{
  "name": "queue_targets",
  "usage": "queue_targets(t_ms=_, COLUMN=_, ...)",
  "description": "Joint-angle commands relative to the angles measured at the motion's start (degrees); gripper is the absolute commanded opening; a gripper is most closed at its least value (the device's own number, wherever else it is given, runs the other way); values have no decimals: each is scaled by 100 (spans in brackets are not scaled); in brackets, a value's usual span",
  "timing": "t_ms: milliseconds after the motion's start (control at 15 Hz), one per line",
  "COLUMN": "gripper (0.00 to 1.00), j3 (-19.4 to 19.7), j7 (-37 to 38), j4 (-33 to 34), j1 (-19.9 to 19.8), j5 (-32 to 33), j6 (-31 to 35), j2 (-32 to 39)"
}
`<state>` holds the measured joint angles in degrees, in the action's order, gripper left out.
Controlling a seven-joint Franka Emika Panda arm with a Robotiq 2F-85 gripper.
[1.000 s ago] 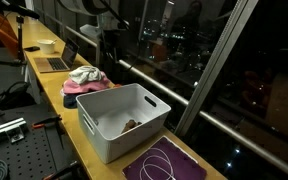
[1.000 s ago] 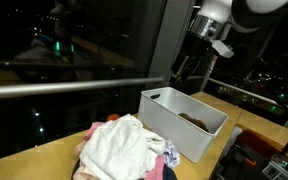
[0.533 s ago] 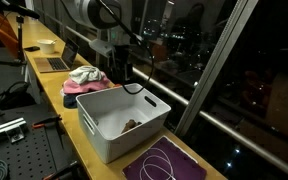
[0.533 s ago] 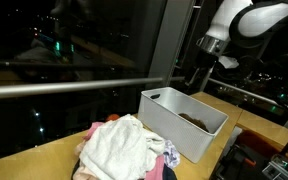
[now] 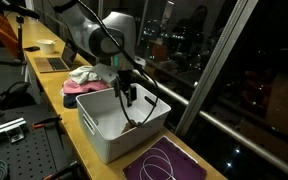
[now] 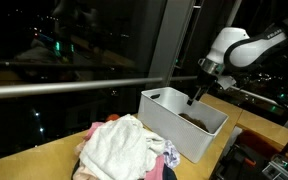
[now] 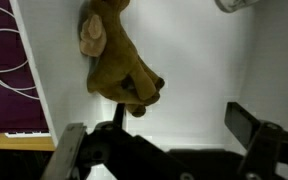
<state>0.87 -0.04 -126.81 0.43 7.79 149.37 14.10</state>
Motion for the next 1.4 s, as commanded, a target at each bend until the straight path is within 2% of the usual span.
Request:
queue_targets(t_ms=0, gripper=100, j3=158, j7=-307, j4=-121, j1=-132, j5=186, j6=553, j2=326)
queue_targets(t_ms=600, gripper=100, j3=388, j7=-640, j4=-55, j1=-170, j5=555, j6=1424, j2=1508)
queue_targets(t_ms=1200, gripper=100, j3=475, j7=-1239, j4=434, j1=-487, j5=627, j6=1402, j2=2000)
queue_targets(t_ms=1267, gripper=90, j3=446, j7=-1294, j4=460, j1=-514, j5=615, j6=1381, j2=2008)
queue_targets(t_ms=1333, gripper=74, j3=436, j7=-1328, j4=497, j1=-521, j5=614, j6=1378, j2=2035)
